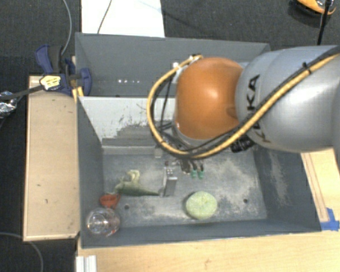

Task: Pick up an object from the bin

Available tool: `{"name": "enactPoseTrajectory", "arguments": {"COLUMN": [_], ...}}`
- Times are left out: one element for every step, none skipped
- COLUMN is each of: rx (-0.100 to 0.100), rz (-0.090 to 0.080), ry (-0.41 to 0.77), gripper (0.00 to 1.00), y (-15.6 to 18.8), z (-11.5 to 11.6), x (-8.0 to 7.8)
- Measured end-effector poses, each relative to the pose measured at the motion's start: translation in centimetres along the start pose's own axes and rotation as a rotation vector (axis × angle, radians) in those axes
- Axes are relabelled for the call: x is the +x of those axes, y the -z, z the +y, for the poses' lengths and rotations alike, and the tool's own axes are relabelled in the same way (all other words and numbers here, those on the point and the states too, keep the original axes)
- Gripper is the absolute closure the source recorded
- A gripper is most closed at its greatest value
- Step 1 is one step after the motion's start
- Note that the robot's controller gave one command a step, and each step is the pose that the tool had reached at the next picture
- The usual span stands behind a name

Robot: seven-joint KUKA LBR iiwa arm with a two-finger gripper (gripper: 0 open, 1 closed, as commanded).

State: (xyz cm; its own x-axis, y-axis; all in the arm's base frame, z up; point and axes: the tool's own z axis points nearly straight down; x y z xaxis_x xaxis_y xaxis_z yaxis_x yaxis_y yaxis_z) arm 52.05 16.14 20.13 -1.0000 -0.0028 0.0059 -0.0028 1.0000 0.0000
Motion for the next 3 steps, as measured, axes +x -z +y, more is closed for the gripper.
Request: {"name": "enactPoseTrajectory", "arguments": {"rx": [-0.002, -0.003, -0.001], "rz": [-0.008, -0.013, -0.007], "ry": [-0.004, 0.032, -0.011], "gripper": [0.0, 0.0, 0.0], "y": [0.5, -3.9, -8.0], "z": [-0.1, 0.2, 2.1], "x": [-0.2, 0.4, 1.0]}}
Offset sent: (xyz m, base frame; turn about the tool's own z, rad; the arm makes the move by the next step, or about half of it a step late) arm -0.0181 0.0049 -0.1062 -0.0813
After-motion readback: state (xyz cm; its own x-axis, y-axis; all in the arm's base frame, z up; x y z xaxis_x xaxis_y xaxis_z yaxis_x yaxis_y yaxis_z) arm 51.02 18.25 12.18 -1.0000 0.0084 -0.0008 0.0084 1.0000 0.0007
